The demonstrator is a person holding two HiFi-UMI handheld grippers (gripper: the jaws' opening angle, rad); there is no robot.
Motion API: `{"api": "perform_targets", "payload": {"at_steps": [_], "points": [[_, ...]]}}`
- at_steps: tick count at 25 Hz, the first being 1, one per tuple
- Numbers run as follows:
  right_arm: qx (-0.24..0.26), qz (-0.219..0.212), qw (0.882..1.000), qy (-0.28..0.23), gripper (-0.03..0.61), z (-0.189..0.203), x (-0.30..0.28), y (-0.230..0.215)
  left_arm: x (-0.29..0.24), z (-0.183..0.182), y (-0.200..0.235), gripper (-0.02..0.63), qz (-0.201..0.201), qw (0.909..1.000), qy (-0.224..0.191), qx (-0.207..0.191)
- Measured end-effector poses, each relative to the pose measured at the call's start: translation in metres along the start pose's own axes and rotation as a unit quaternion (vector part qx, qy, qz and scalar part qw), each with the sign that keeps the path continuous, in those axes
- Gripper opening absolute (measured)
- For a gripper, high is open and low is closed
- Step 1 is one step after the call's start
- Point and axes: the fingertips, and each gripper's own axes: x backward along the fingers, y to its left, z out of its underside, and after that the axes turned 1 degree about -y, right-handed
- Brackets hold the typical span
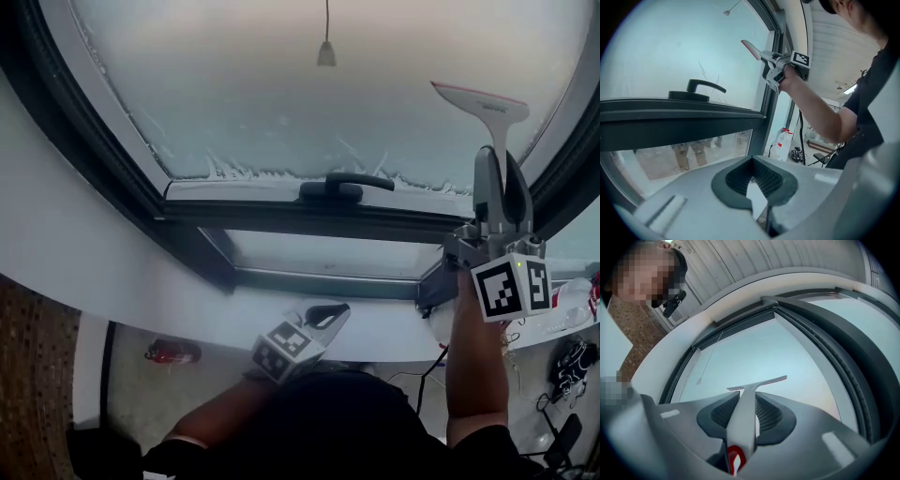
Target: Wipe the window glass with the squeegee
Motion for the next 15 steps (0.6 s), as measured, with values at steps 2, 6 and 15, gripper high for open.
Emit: {"api": "perform_targets", "payload": {"at_steps": [2,6,15], "points": [[0.014,-0.001,1.0,-0.018,0.129,-0.017,-0.018,0.007,0.007,0.003,0.003,0.0,-0.006,1.0,-0.004,0.003],[0.04,0.002,0.998,-0.047,0.129,-0.047,-0.047,0.016,0.02,0.009,0.012,0.0,-0.02,0.9997,-0.005,0.015],[0.053,0.006,0.998,-0.042,0.129,-0.039,-0.076,0.028,0.028,0.015,0.022,0.0,-0.023,0.9994,-0.008,0.026]]}}
